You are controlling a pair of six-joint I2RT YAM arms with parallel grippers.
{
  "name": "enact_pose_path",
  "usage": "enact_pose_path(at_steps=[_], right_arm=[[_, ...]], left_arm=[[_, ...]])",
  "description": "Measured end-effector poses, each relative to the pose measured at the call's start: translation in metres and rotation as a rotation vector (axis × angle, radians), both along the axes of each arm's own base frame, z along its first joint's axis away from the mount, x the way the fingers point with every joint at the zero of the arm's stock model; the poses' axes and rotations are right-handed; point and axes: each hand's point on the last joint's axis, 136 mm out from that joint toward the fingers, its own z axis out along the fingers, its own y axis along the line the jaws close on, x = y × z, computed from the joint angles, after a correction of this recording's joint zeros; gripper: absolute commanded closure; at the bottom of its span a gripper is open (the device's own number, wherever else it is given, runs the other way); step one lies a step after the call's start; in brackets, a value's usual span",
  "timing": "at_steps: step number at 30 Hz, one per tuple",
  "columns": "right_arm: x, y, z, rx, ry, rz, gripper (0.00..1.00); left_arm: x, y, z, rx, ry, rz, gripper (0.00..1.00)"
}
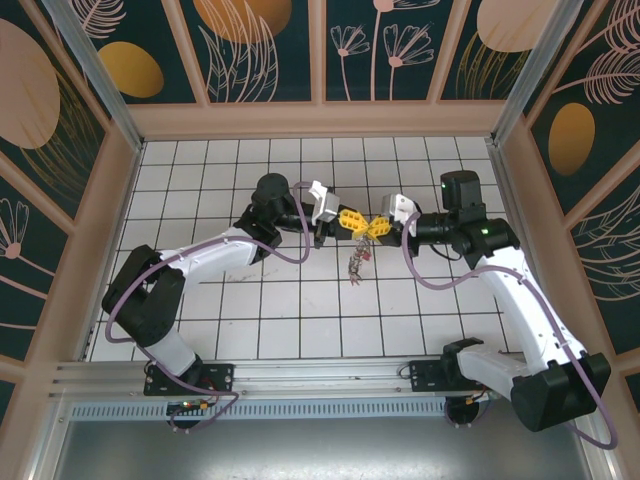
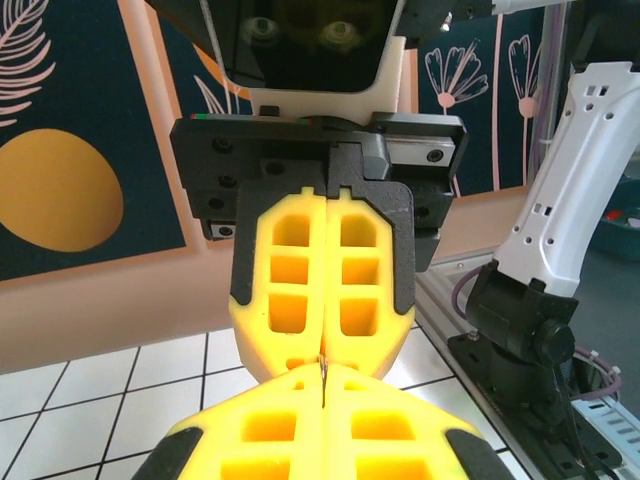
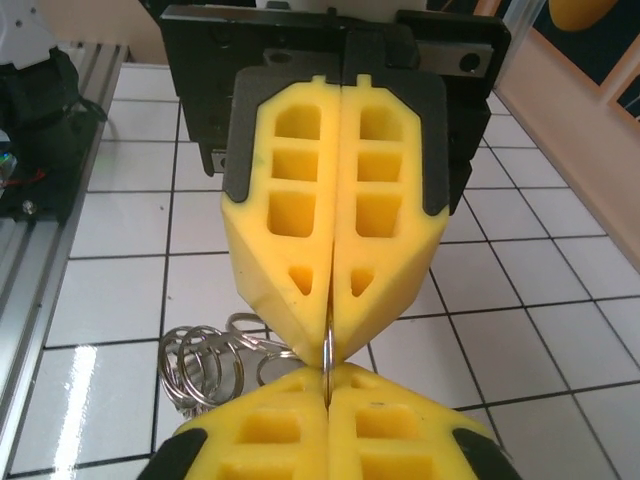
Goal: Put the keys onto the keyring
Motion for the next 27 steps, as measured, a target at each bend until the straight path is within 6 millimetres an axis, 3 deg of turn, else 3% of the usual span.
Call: enact_pose_path(at_steps=[2, 6, 9, 17, 26, 27], right_arm=[[0.001, 0.0, 0.0, -0.002, 0.003, 0.001, 1.0], [0.003, -0.001, -0.001, -0.012, 0.002, -0.012, 1.0], [0.01, -0.003, -0.006, -0.049, 0.035, -0.039, 1.0], [0.023, 0.001, -0.024, -0.194, 0.095, -0.1, 1.0], [0.032, 0.004, -0.035, -0.331, 0.104, -0.16, 1.0], [0.032, 0.004, -0.036, -0.33, 0.107, -0.16, 0.94]], left_arm=[[0.001, 0.001, 0.001, -0.002, 0.008, 0.002, 1.0], [0.003, 0.0, 0.0, 0.006, 0.019, 0.015, 0.85], [0.012, -0.003, -0.006, 0.042, 0.016, 0.061, 0.82], [0.027, 0.0, -0.027, 0.198, -0.034, 0.17, 1.0], [0.037, 0.005, -0.044, 0.319, -0.108, 0.233, 1.0], [0.036, 0.005, -0.044, 0.32, -0.111, 0.232, 1.0]])
